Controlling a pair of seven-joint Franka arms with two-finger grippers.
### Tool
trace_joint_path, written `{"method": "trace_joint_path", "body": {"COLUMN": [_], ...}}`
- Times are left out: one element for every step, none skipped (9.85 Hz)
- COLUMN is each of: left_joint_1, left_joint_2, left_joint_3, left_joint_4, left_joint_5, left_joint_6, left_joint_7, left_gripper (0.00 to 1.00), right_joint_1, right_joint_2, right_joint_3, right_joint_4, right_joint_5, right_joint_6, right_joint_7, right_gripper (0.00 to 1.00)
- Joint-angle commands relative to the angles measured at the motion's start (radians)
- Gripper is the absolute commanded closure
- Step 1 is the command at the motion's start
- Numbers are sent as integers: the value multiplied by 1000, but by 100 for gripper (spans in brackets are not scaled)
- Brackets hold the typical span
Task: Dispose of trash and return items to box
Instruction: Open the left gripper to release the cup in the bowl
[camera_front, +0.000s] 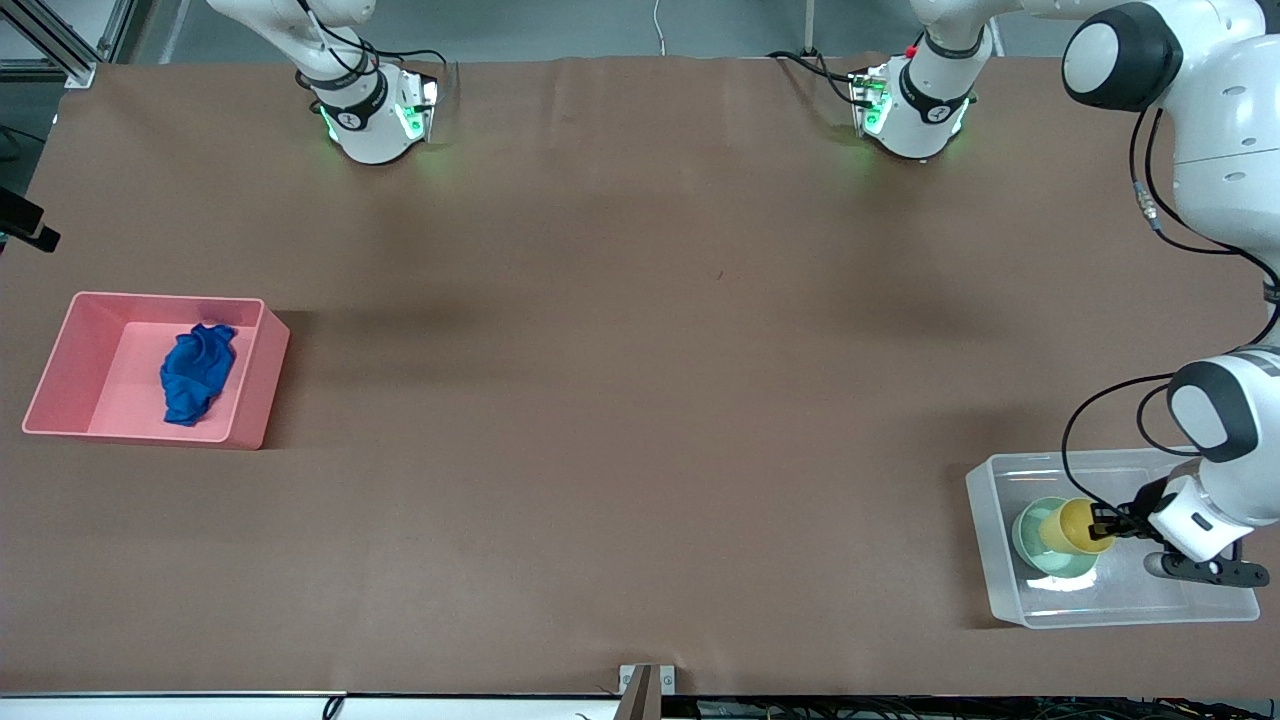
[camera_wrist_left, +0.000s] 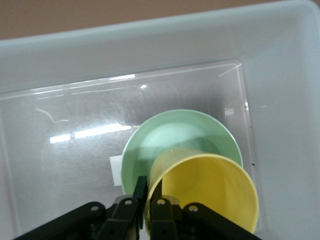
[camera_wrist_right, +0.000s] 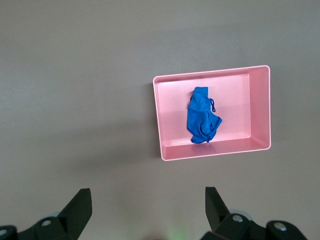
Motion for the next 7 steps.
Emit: {"method": "trace_joint_path", "body": {"left_joint_1": [-21,-22,-18,-21,-22,-22,-22], "left_joint_2": [15,-7,-27,-76,-125,-171,-235], "left_joint_3": [11,5,-1,-16,-33,-50,-73], "left_joint_4": [1,1,1,-12,-16,-20,-40], "left_joint_5": [14,16,17,16,17,17,17], "left_joint_6": [6,4,-6,-34,-69,-124,-206], "left_joint_7": [-19,-19,-16,-19,-19,-22,-45], "left_gripper": [28,15,7,5,4,4,3], "right_joint_1": [-1,-2,-1,-2,-2,-2,-2], "right_joint_2": [-6,-6,-6,-6,-6,-6,-6], "right_joint_3": [1,1,1,1,1,1,1], "right_joint_4": [-1,-1,-1,-1,-1,-1,-1], "right_joint_5": [4,2,4,4,4,4,4], "right_joint_6": [-5,-5,-5,-5,-5,-5,-5], "right_joint_7": [-9,-9,-9,-9,-9,-9,-9], "right_gripper": [0,0,0,0,0,0,0]}}
